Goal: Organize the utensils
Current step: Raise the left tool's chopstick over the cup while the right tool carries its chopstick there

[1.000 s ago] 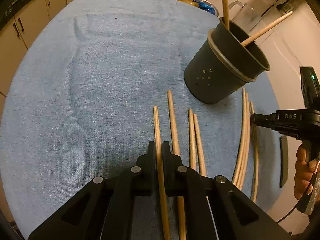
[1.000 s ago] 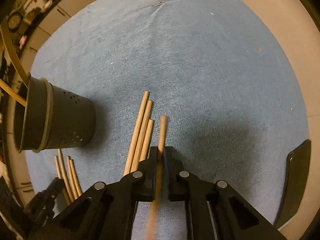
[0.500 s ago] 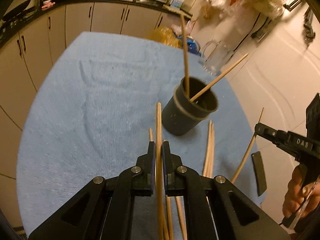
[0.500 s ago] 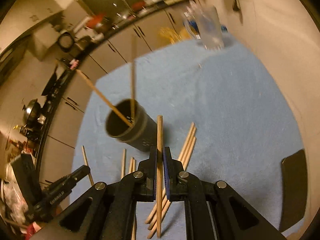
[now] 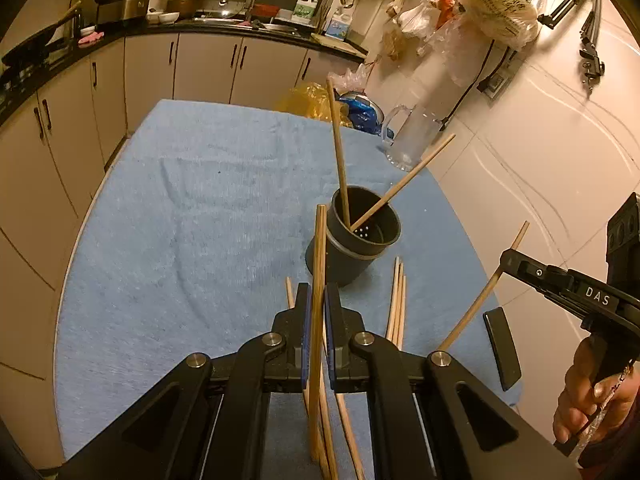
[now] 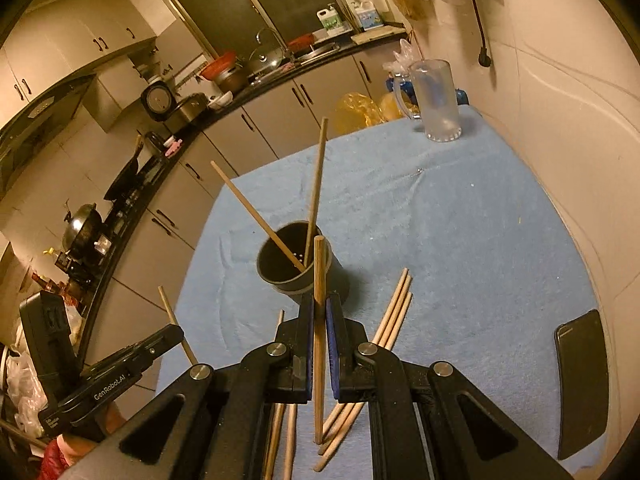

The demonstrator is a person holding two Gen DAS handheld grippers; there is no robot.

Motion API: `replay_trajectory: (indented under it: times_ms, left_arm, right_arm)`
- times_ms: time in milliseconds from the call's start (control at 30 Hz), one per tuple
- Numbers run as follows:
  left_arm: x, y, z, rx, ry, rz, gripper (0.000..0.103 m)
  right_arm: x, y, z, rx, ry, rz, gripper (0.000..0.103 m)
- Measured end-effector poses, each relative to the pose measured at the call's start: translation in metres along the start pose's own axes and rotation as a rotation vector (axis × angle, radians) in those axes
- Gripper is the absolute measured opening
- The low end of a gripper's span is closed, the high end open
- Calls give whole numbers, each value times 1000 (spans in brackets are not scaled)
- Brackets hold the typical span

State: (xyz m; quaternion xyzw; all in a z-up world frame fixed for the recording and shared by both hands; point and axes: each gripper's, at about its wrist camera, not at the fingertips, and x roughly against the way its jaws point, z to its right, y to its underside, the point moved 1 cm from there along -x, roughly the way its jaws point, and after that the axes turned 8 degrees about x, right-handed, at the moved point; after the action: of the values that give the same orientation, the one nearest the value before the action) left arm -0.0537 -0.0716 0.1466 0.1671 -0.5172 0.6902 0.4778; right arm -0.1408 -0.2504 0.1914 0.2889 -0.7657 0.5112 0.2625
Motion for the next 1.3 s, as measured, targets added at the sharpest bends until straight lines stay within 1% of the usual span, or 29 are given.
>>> replay_trajectory:
  times_ms: [500, 1300]
  left_arm:
    - [24, -9, 2, -24, 13, 42, 6]
    - [31, -31, 13, -52, 3, 72, 6]
  right_arm:
    - [21, -10, -9, -2, -4, 69, 6]
    - [46, -37, 0, -39, -23, 128, 6]
